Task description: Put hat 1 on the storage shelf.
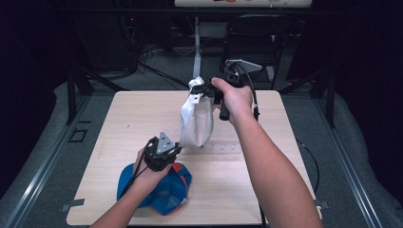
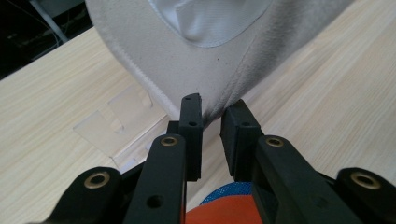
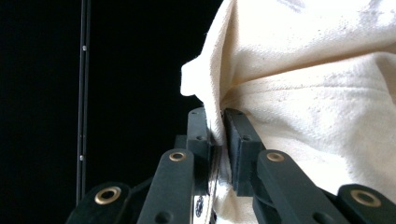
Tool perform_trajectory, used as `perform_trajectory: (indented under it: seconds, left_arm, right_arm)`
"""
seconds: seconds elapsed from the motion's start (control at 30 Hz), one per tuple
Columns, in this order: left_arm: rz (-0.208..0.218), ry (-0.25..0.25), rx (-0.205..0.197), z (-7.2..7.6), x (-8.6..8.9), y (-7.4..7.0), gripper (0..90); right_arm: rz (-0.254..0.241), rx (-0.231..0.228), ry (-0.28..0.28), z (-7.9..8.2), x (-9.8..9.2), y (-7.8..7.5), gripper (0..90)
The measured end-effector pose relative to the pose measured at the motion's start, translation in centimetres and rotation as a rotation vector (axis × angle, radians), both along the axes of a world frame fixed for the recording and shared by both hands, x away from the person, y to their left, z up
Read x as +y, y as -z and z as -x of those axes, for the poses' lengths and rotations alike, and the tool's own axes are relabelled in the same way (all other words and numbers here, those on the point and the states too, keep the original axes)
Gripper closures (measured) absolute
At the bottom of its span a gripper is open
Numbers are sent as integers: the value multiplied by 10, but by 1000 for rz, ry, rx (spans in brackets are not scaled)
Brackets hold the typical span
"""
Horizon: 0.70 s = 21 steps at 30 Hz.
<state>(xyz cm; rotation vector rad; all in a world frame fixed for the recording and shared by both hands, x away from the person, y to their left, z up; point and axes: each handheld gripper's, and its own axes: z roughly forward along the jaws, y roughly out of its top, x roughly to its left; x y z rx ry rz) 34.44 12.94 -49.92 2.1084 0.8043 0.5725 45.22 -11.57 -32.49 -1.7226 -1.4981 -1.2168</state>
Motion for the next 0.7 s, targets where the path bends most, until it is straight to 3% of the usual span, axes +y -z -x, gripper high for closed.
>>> perform_trajectory:
  seconds: [0.17, 0.5, 0.7]
  left_arm:
    - [61, -14, 15, 1, 7, -1, 812]
    - [114, -68, 19, 5, 14, 6, 832]
    - [160, -110, 60, 8, 19, 12, 835]
  right_arm:
    - [12, -4, -24, 2, 0, 1, 813]
    - [26, 11, -44, 1, 4, 10, 812]
    - [30, 17, -67, 0, 12, 16, 811]
